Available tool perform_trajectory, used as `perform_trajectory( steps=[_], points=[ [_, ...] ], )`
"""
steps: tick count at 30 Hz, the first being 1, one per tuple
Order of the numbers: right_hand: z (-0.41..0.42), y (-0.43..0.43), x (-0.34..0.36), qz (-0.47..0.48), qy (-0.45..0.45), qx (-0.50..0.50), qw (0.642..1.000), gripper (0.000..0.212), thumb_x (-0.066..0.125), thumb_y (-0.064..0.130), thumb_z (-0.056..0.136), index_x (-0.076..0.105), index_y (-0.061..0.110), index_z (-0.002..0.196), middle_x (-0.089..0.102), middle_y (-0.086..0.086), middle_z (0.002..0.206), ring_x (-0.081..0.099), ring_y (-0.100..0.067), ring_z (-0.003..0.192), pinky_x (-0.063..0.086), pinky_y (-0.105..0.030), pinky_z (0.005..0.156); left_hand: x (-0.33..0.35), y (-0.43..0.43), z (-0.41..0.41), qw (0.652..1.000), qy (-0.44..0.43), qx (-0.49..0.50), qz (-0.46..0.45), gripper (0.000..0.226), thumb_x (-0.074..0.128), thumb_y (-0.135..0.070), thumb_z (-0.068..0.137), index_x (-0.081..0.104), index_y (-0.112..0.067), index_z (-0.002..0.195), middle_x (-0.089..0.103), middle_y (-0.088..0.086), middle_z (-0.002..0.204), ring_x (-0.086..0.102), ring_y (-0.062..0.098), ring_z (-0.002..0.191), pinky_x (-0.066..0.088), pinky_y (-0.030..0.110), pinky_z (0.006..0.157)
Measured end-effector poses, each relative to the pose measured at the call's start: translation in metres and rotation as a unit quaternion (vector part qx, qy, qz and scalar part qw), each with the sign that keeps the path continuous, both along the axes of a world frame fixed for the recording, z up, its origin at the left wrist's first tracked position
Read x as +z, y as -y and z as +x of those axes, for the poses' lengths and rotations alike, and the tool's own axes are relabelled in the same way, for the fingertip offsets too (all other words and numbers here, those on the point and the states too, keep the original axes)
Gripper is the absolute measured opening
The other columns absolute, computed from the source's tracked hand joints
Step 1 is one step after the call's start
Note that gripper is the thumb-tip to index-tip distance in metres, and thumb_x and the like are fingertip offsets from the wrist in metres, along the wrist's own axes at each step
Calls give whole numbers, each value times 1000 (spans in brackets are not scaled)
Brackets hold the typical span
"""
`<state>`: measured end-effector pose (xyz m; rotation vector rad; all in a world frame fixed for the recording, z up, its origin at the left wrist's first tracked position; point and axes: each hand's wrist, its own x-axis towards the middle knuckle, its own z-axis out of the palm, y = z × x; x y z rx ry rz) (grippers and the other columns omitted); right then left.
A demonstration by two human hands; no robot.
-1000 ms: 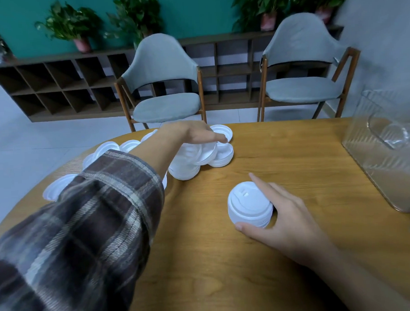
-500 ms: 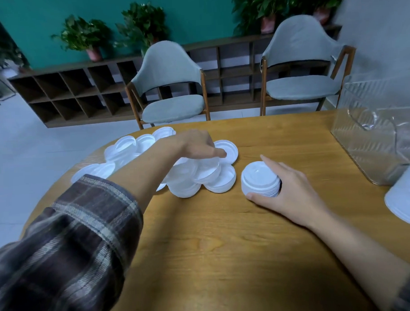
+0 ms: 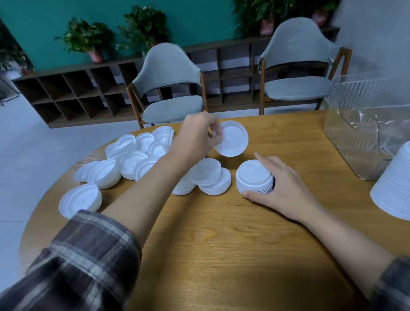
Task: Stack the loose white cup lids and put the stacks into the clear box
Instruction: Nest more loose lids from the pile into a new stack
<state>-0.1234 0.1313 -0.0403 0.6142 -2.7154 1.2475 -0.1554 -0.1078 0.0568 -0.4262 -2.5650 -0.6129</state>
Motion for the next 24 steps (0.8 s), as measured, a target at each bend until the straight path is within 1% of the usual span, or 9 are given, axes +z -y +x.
perform_trajectory(
  steps=[2, 4, 6, 9, 11, 13, 16, 20, 24],
  points=[
    [1, -2, 1, 3, 0, 8, 1000, 104, 89, 54, 73, 40, 25, 160, 49, 20, 140, 46, -6, 133, 34, -26, 111, -1, -8, 9, 998, -37, -9, 42, 22, 73, 5, 84, 58, -11, 89, 65, -2, 83, 63, 15, 72, 56, 42, 69],
    [3, -5, 2, 7, 2, 15, 1000, 104, 89, 54, 73, 39, 27, 160, 50, 21, 139, 46, -4, 131, 34, -24, 110, -7, -17, 19, 996, -60, -12, 69, 30, 71, 4, 84, 55, -13, 103, 61, -2, 83, 61, 17, 75, 55, 41, 69],
    [5, -9, 3, 9, 5, 21, 1000, 101, 89, 52, 74, 40, 28, 158, 53, 20, 134, 49, -3, 126, 33, -12, 102, -20, -27, 30, 995, -79, -4, 61, 39, 69, 4, 84, 59, -14, 117, 56, -4, 88, 57, 13, 79, 56, 38, 72],
    [5, -13, 1, 12, 0, 27, 1000, 96, 89, 52, 74, 44, 30, 156, 57, 20, 128, 54, -3, 122, 30, 1, 93, -47, -39, 45, 993, -113, -27, 20, 26, 73, 4, 84, 68, -8, 106, 53, 2, 98, 57, 18, 78, 56, 44, 65],
    [5, -13, 1, 10, -3, 28, 1000, 103, 89, 52, 75, 37, 29, 161, 56, 20, 136, 51, 1, 125, 29, 3, 93, -62, -40, 52, 994, -108, -33, 10, 22, 77, 2, 85, 70, -7, 104, 54, 4, 104, 59, 21, 80, 55, 44, 63],
    [6, -13, 4, 8, 12, 28, 1000, 115, 88, 52, 76, 19, 32, 166, 46, 25, 145, 37, 15, 125, 22, 9, 91, -68, -35, 57, 995, -84, -49, 29, 26, 78, 0, 86, 69, -10, 108, 54, 2, 115, 61, 19, 89, 57, 43, 72],
    [9, -13, 6, 8, 29, 25, 999, 120, 86, 51, 78, 5, 40, 166, 40, 27, 140, 23, 25, 110, 19, 13, 84, -73, -31, 64, 993, -18, -102, 53, 33, 74, 1, 88, 69, -14, 117, 57, -3, 126, 64, 15, 104, 57, 40, 89],
    [13, -10, 6, 8, 14, 26, 1000, 114, 84, 54, 79, 9, 46, 164, 38, 27, 149, 23, 24, 120, 18, 12, 88, -81, -32, 73, 987, 14, -119, 109, 32, 71, -4, 85, 72, -14, 116, 64, -4, 129, 63, 8, 119, 52, 34, 102],
    [10, -7, 3, 8, 9, 26, 1000, 112, 84, 56, 76, 17, 40, 165, 38, 19, 159, 24, 23, 124, 17, 12, 91, -85, -37, 70, 980, 24, -97, 172, 25, 83, -24, 88, 73, -15, 108, 67, -5, 123, 64, 8, 118, 55, 34, 100]
  ],
)
